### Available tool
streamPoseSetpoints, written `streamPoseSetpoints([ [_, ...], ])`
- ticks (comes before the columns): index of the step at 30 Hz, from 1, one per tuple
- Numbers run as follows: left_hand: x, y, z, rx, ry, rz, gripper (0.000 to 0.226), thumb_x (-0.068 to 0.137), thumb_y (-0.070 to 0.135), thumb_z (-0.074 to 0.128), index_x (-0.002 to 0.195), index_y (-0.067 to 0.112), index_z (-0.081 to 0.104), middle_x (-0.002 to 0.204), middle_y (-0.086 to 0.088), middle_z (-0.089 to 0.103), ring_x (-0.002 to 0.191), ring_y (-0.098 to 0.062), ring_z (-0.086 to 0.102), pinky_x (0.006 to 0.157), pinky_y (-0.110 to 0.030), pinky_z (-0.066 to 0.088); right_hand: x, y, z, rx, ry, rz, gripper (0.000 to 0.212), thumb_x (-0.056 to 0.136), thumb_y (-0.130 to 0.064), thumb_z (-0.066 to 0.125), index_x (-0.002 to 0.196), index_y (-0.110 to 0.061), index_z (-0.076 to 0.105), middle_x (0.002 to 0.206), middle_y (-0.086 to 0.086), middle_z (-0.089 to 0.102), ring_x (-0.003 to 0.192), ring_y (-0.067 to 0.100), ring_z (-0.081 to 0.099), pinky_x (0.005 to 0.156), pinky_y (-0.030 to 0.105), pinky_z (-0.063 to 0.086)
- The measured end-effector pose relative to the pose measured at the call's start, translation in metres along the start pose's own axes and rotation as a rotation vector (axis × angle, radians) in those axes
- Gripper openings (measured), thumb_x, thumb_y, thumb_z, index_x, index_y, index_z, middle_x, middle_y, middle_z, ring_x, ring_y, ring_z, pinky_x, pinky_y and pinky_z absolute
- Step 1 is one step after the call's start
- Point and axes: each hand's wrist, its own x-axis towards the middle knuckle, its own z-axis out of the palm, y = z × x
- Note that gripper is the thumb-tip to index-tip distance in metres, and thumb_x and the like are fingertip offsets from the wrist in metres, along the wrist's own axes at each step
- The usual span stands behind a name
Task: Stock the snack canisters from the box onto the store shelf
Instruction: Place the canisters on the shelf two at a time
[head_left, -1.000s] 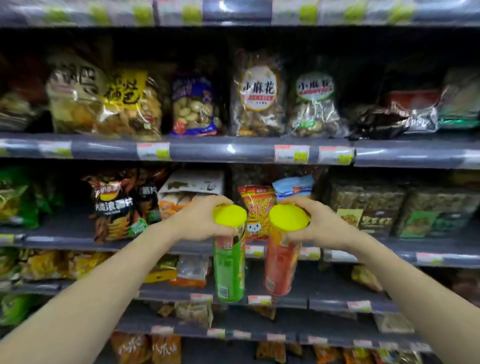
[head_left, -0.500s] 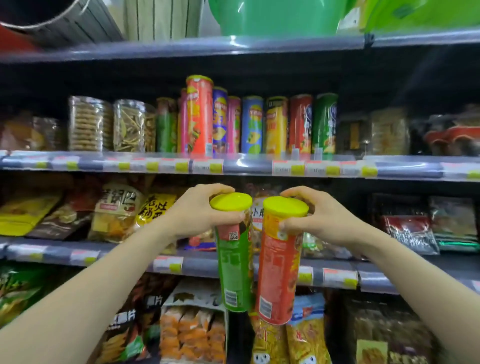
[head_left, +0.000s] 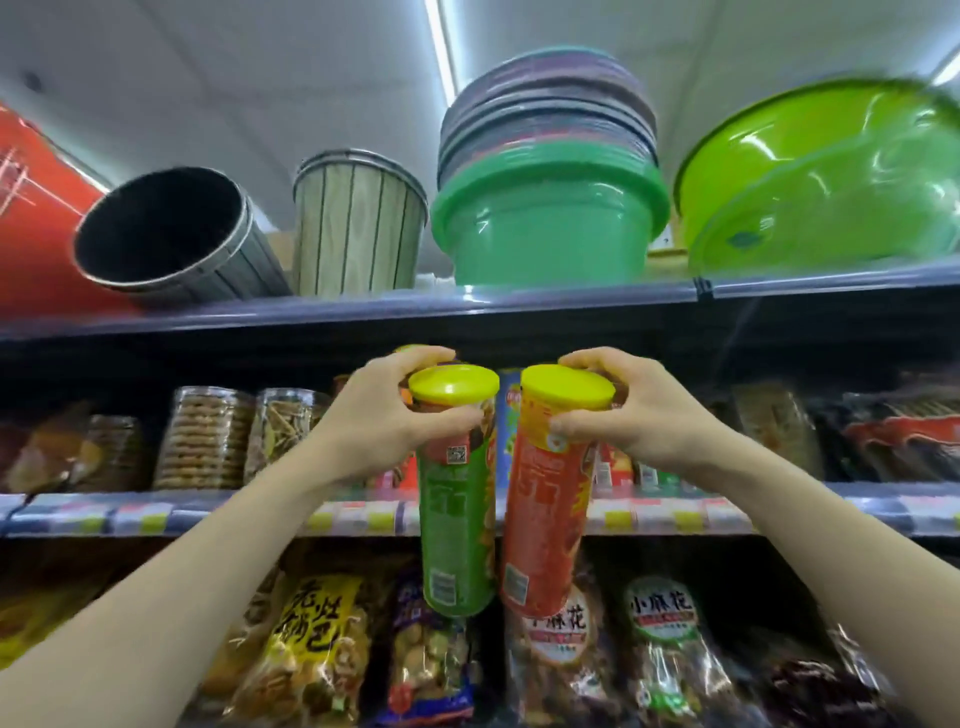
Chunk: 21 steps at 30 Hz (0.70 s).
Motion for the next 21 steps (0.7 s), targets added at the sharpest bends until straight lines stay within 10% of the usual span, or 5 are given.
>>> streamPoseSetpoints([
  [9,0.045,0.010,-0.015,-0.028,0.064,0.123,0.064,0.060,0.042,0.080,0.116,0.025,0.056,0.104,0.006,0.066,0.088,-0.003,0.064,0.076,-0.017,0.051,0.038,-0.028,-0.009,-0.089,0.129,-0.105,0.069,0.062,-0.026,0.082,0.124,-0.017,0.051,0.105,0.005,0.065,0.087,0.020,0.065,0.074,0.032,0.053],
  [21,0.091,-0.036,0.016,-0.059,0.189,0.119,0.072,0.066,0.037,0.079,0.127,0.017,0.047,0.110,-0.003,0.064,0.098,-0.016,0.063,0.088,-0.030,0.051,0.077,0.010,0.017,-0.103,0.327,-0.154,0.060,0.063,-0.025,0.082,0.108,-0.021,0.042,0.084,-0.006,0.061,0.069,0.016,0.064,0.060,0.029,0.054],
])
